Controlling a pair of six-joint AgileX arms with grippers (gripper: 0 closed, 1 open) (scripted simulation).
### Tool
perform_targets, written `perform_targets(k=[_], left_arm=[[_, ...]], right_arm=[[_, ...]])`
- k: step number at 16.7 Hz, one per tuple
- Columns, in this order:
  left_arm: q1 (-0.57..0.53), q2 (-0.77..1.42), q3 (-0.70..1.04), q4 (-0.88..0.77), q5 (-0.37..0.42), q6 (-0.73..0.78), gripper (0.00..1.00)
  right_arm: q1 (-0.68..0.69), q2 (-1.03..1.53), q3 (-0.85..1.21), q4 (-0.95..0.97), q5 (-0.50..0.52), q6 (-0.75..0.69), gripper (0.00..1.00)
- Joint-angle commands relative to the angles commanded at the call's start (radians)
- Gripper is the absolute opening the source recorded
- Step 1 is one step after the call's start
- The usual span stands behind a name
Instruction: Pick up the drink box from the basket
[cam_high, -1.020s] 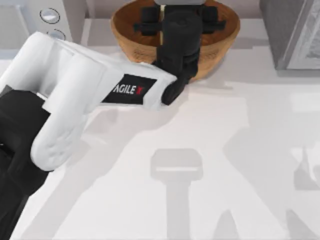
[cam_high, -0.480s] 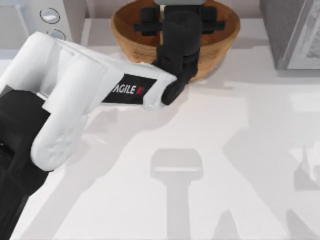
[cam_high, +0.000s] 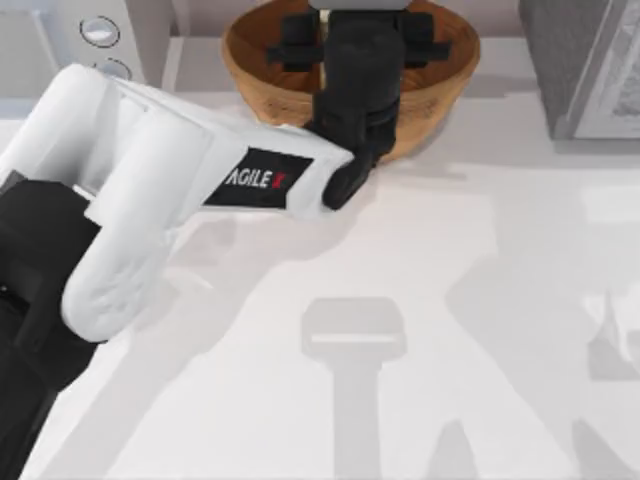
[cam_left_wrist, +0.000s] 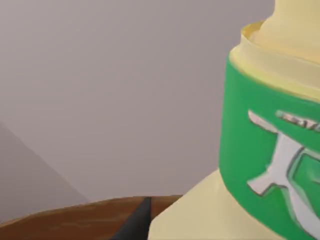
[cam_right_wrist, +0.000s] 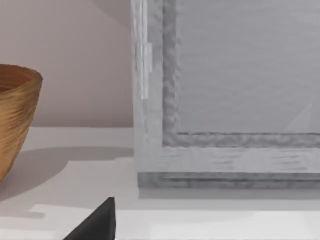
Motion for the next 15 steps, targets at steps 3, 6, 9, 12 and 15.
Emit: perform_targets(k=[3, 6, 9, 12, 15], left_arm=[[-0.001, -0.015, 0.022, -0.054, 0.001, 0.003, 0.0], [-0.001, -0.056, 0.079, -0.151, 0.0, 0.002, 0.0], [0.0, -0.109, 0.152, -0.267, -0.002, 0.001, 0.0], [-0.001, -0.158, 0.22, -0.377, -0.004, 0.002, 0.0], [-0.001, -0.191, 0.266, -0.454, -0.004, 0.002, 0.0]], right_arm=[[0.0, 0.0, 0.0, 0.0, 0.0, 0.0, 1.0], [0.0, 0.0, 0.0, 0.0, 0.0, 0.0, 1.0], [0.0, 0.0, 0.0, 0.0, 0.0, 0.0, 1.0], [0.0, 0.0, 0.0, 0.0, 0.0, 0.0, 1.0], [0.0, 0.0, 0.0, 0.0, 0.0, 0.0, 1.0]])
